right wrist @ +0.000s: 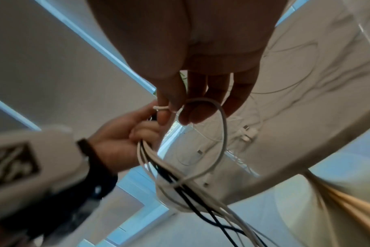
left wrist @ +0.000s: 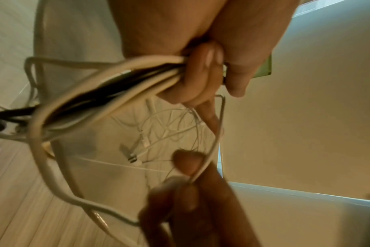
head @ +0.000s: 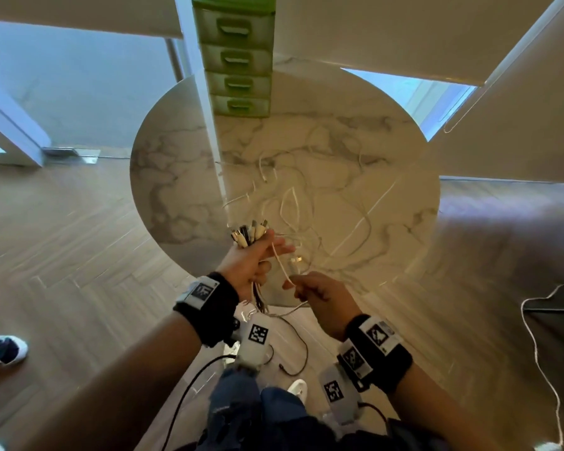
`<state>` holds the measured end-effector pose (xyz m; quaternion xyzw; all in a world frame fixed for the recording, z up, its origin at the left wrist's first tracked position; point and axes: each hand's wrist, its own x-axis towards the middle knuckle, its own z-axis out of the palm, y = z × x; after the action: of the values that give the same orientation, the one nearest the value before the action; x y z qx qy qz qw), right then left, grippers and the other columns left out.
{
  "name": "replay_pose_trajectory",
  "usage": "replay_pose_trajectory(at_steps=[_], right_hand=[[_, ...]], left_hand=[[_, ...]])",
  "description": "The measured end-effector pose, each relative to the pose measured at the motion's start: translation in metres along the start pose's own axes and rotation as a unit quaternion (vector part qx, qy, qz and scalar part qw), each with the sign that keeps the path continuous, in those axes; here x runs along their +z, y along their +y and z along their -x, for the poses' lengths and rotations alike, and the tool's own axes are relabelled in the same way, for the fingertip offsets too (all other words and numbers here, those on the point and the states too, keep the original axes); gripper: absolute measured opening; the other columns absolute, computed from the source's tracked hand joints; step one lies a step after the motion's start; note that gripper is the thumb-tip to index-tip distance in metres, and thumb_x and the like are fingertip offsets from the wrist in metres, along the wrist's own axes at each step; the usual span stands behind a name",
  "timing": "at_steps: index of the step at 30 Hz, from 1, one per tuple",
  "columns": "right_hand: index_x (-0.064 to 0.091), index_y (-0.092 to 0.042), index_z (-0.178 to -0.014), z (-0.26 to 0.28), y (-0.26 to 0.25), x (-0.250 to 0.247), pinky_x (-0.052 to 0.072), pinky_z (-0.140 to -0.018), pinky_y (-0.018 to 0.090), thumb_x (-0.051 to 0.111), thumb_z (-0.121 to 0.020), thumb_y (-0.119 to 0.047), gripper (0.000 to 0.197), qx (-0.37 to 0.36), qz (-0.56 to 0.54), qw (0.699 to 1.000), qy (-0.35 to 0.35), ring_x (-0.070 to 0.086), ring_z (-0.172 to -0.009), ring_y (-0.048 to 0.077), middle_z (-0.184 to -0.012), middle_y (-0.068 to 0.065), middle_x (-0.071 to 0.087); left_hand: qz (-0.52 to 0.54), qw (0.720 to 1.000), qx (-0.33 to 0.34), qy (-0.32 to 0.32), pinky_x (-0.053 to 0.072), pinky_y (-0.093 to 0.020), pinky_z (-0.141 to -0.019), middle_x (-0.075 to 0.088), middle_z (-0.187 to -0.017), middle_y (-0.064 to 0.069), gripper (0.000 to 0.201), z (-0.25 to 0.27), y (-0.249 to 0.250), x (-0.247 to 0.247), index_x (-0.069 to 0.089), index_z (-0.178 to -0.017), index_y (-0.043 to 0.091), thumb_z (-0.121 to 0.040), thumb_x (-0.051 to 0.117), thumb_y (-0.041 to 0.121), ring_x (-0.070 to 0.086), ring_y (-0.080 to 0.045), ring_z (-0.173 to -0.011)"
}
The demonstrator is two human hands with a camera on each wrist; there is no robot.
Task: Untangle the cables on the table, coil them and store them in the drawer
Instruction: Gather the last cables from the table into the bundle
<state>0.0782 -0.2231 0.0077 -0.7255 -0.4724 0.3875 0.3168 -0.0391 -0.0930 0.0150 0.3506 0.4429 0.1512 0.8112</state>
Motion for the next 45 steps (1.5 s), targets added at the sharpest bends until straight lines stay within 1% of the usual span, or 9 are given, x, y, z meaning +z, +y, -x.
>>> replay_pose_trajectory(at_steps=[6, 13, 16, 21, 25, 29, 33, 37, 45], right_hand=[[0.07, -0.013, -0.103, 0.038, 0.034, 0.012, 0.037, -0.078, 0.003, 0.048, -0.087, 0.004, 0.032, -0.03, 0.063, 0.998, 0.002, 0.052, -0.079, -0.003, -0.091, -0.003, 0.058], [0.064, -0.016, -0.108, 0.011, 0.026, -0.013, 0.037, -0.094, 0.019, 0.045, -0.094, -0.007, 0.025, 0.111, -0.105, 0.986, 0.073, 0.055, -0.108, 0.009, -0.108, -0.006, 0.063], [0.066, -0.019, -0.093, -0.022, 0.0, -0.024, 0.04, -0.089, 0.016, 0.042, -0.097, -0.019, 0.024, 0.102, -0.159, 0.98, 0.069, 0.059, -0.094, 0.003, -0.094, -0.005, 0.067], [0.059, -0.002, -0.076, -0.054, -0.011, -0.018, 0.044, -0.051, 0.012, 0.052, -0.093, -0.008, 0.019, 0.119, -0.191, 0.972, 0.068, 0.051, -0.043, -0.003, -0.062, 0.006, 0.055], [0.061, -0.013, -0.07, -0.06, 0.001, -0.017, 0.048, -0.067, 0.031, 0.056, -0.088, -0.012, 0.019, 0.124, -0.076, 0.986, 0.078, 0.055, -0.062, 0.014, -0.064, 0.002, 0.059], [0.067, -0.01, -0.092, -0.054, 0.005, -0.022, 0.041, -0.076, 0.028, 0.052, -0.089, -0.019, 0.018, 0.098, 0.085, 0.988, 0.084, 0.057, -0.083, 0.019, -0.09, 0.007, 0.066], [0.067, -0.012, -0.106, -0.055, 0.012, -0.022, 0.043, -0.087, 0.041, 0.052, -0.09, -0.021, 0.023, 0.057, 0.146, 0.98, 0.12, 0.054, -0.094, 0.023, -0.1, 0.007, 0.056], [0.069, -0.007, -0.096, -0.044, 0.019, -0.01, 0.044, -0.072, 0.035, 0.051, -0.088, -0.019, 0.023, 0.016, 0.174, 0.975, 0.139, 0.053, -0.078, 0.027, -0.089, 0.011, 0.053], [0.07, -0.006, -0.094, 0.019, 0.061, 0.031, 0.038, -0.073, 0.017, 0.052, -0.088, -0.013, 0.02, 0.092, 0.087, 0.992, 0.009, 0.061, -0.081, 0.028, -0.091, 0.011, 0.059]], left_hand=[[0.084, 0.996, 0.001, 0.005, 0.019, -0.013, -0.03, 0.07, -0.085, 0.002, 0.013, -0.031, 0.005, 0.006, 0.06, -0.089, 0.012, -0.096, 0.05, 0.018, 0.024, 0.0, -0.033], [0.034, 0.999, 0.014, -0.035, 0.02, -0.012, -0.028, 0.067, -0.068, 0.002, 0.012, -0.023, -0.022, 0.007, 0.062, -0.096, 0.01, -0.095, 0.05, 0.011, 0.025, 0.0, -0.032], [-0.021, 0.999, 0.018, -0.046, 0.018, -0.013, -0.031, 0.067, -0.07, 0.0, 0.009, -0.019, -0.032, 0.008, 0.063, -0.095, 0.012, -0.093, 0.054, 0.012, 0.026, -0.001, -0.034], [-0.067, 0.997, 0.005, -0.023, 0.02, -0.014, -0.033, 0.06, -0.086, -0.016, 0.001, -0.024, -0.043, 0.012, 0.06, -0.09, 0.013, -0.09, 0.06, 0.014, 0.026, -0.003, -0.035], [-0.072, 0.997, -0.022, -0.003, 0.021, -0.015, -0.034, 0.056, -0.093, -0.017, 0.016, -0.036, -0.046, 0.011, 0.059, -0.097, 0.011, -0.09, 0.062, 0.025, 0.026, -0.003, -0.035], [-0.063, 0.997, -0.037, 0.025, 0.024, -0.016, -0.034, 0.056, -0.098, -0.015, 0.019, -0.049, -0.048, 0.016, 0.061, -0.097, 0.012, -0.091, 0.06, 0.031, 0.027, -0.003, -0.034], [-0.05, 0.998, -0.041, 0.003, 0.024, -0.016, -0.035, 0.059, -0.099, -0.013, 0.022, -0.053, -0.044, 0.024, 0.065, -0.096, 0.014, -0.092, 0.059, 0.035, 0.027, -0.003, -0.036], [0.016, 0.999, -0.046, 0.012, 0.023, -0.014, -0.031, 0.062, -0.089, -0.001, 0.022, -0.059, -0.032, 0.032, 0.065, -0.103, 0.016, -0.094, 0.055, 0.032, 0.032, 0.0, -0.032], [0.131, 0.989, -0.06, -0.036, 0.02, -0.013, -0.028, 0.072, -0.083, 0.01, 0.019, -0.086, 0.004, 0.024, 0.061, -0.095, 0.02, -0.099, 0.043, 0.025, 0.021, -0.002, -0.03]])
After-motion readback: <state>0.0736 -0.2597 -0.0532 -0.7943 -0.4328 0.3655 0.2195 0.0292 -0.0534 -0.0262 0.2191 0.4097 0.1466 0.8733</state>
